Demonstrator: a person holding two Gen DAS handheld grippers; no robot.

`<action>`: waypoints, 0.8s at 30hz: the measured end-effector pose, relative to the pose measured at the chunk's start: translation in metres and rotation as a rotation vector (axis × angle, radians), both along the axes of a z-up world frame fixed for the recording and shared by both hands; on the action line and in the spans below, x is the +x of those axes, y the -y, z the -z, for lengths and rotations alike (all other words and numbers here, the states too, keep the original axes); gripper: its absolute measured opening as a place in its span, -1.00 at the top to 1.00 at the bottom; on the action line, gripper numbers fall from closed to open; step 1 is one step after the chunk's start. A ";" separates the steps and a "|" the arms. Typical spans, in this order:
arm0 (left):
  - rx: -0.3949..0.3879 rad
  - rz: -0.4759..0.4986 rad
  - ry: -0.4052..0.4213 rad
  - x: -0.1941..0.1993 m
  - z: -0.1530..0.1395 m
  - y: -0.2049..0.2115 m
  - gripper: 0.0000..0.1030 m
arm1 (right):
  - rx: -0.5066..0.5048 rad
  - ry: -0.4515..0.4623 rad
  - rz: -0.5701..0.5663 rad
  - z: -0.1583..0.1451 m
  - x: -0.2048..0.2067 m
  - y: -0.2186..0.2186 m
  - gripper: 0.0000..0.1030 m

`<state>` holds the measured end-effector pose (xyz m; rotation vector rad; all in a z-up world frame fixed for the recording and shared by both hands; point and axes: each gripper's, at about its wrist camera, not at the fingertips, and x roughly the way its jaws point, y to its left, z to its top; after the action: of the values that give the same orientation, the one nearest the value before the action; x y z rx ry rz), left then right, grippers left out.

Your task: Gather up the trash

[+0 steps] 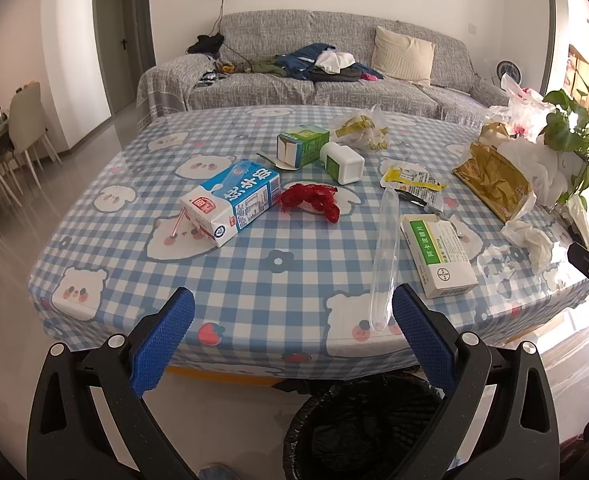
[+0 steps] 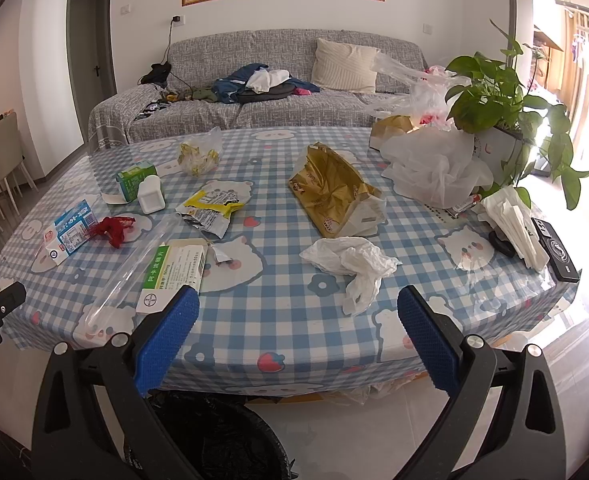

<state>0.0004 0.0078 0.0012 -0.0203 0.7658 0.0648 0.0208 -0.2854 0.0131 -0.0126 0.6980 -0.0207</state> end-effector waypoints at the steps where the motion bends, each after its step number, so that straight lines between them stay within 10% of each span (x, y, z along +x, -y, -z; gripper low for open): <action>1: -0.001 0.001 0.000 0.000 0.000 0.000 -0.88 | 0.000 0.000 0.000 0.000 0.000 0.000 -0.85; 24: -0.024 -0.055 -0.040 0.046 0.005 -0.042 -0.86 | -0.007 -0.044 -0.091 0.015 0.027 -0.054 -0.85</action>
<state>0.0469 0.0502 -0.0038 -0.0632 0.8063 0.1084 0.0477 -0.2312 -0.0018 -0.0520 0.7408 0.0642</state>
